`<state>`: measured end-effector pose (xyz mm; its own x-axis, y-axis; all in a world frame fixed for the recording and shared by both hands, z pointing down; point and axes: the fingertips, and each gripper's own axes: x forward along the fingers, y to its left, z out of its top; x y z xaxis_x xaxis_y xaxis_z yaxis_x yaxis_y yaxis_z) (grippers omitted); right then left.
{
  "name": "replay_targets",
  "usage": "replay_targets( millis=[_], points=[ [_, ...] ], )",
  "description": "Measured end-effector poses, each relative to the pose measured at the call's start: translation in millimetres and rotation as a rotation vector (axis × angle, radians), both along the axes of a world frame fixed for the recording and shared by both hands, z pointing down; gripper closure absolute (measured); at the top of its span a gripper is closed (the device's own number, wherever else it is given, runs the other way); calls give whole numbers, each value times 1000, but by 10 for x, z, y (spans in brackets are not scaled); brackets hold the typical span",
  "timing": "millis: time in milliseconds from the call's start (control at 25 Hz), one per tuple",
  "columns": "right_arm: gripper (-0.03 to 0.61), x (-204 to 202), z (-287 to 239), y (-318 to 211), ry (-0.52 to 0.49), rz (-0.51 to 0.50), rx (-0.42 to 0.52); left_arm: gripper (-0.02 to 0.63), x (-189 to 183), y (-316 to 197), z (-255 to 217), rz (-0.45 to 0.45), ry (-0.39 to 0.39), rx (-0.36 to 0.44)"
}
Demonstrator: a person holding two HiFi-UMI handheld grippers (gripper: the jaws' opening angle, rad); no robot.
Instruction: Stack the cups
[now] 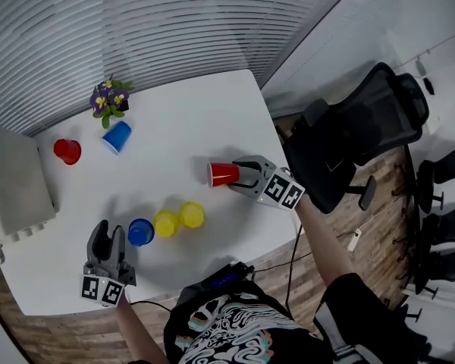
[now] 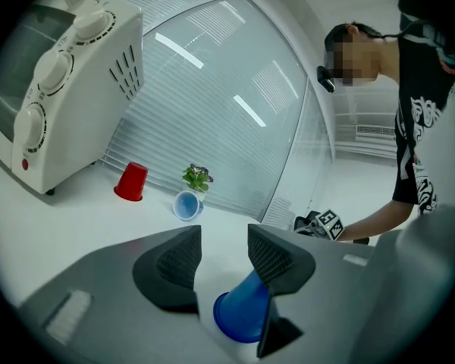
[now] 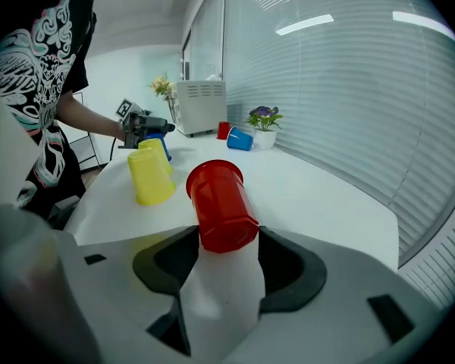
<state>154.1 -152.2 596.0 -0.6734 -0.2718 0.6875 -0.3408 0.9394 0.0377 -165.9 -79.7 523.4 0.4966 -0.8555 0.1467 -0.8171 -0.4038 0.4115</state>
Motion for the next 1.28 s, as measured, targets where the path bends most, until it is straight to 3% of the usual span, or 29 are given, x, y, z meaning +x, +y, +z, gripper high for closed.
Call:
replay_targets(
  millis=[600, 760, 920, 1120, 1280],
  points=[
    [334, -116, -540, 67, -66, 123, 88, 442, -13, 75, -134, -2, 19, 26],
    [337, -151, -725, 169, -28, 117, 125, 443, -25, 124, -183, -3, 18, 32],
    [336, -243, -1061, 289, -56, 117, 157, 446, -3, 165, -223, -5, 18, 38],
    [337, -505, -1332, 478, -7, 32, 179, 449, -3, 218, -241, -11, 19, 43],
    [337, -777, -1379, 712, 135, -117, 158, 449, -11, 278, -254, -18, 20, 45]
  ],
)
